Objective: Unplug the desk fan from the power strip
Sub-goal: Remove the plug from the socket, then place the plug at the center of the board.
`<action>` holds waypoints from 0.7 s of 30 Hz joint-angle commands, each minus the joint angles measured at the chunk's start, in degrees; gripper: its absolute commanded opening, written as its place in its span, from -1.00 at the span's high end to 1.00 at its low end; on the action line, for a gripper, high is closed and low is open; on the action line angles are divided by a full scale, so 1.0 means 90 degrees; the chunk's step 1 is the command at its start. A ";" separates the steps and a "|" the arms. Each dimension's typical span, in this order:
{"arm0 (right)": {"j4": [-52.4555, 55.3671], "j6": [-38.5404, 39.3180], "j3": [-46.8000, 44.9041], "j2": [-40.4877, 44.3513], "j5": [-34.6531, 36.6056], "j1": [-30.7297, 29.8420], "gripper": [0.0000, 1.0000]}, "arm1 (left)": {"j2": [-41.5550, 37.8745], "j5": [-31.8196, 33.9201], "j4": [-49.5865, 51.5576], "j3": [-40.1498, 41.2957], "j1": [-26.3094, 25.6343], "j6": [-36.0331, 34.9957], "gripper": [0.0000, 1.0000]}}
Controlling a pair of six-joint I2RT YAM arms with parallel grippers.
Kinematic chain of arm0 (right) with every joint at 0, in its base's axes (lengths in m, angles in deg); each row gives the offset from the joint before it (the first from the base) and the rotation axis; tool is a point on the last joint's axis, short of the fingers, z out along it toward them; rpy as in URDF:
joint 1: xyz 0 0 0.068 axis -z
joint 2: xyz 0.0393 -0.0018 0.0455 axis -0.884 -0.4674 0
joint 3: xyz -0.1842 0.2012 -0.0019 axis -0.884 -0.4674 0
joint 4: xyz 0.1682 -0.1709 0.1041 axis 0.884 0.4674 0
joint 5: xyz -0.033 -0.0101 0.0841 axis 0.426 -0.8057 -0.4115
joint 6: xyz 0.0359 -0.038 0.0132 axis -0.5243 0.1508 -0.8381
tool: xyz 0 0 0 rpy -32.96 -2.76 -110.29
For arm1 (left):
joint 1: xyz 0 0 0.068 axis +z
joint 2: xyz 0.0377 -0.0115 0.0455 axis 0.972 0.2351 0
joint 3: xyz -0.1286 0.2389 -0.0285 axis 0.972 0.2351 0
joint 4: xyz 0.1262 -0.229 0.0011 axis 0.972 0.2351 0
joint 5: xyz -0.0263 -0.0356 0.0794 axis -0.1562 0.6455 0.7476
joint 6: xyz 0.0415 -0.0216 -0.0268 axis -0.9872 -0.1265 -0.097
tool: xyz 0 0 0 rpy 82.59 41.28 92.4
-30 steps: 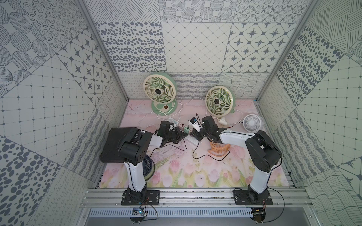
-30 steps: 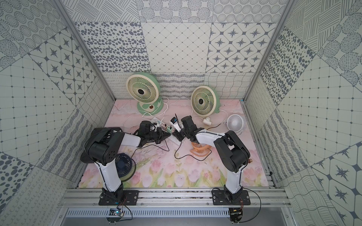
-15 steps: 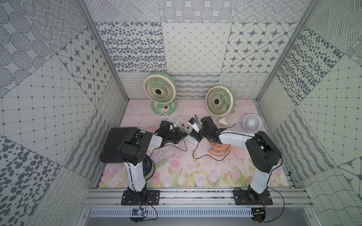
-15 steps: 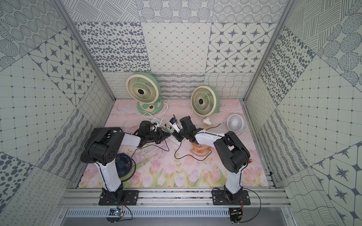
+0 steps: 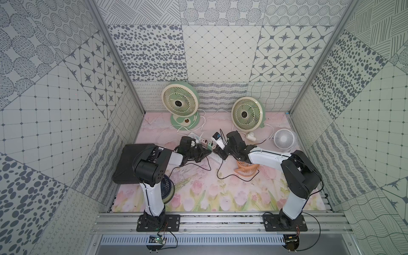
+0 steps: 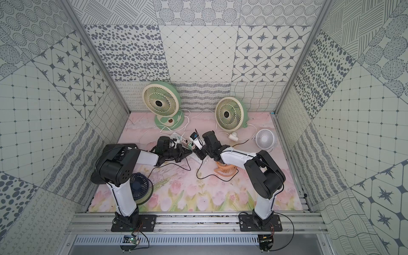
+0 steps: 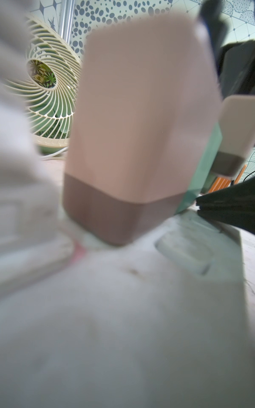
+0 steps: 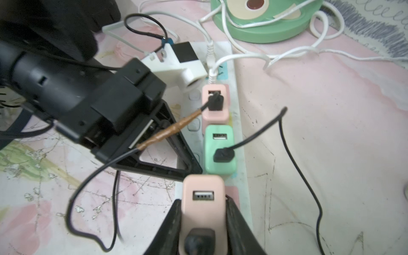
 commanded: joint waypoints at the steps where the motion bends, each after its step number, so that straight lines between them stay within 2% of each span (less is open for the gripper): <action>1: -0.0004 0.0049 -0.0011 0.0219 0.0062 -0.0072 0.76 | 0.0066 0.0498 0.0687 0.0118 -0.0016 -0.0113 1.00; 7: 0.0176 -0.0505 -0.0061 0.0661 -0.0129 0.0224 0.75 | 0.0010 0.0458 0.0707 0.0110 -0.0013 -0.0122 1.00; 14: 0.0909 -0.0858 -0.0138 0.1407 -0.0023 0.0276 0.73 | -0.0152 0.0447 0.0881 0.0025 -0.0014 -0.0212 1.00; 18: 0.1330 -0.1001 -0.0235 0.1796 -0.0580 0.0273 0.73 | -0.0285 0.0474 0.0972 0.0016 -0.0011 -0.0265 1.00; 21: 0.1572 -0.1153 -0.0440 0.2106 -0.1282 0.0210 0.72 | -0.0396 0.0456 0.1023 0.0000 -0.0016 -0.0272 1.00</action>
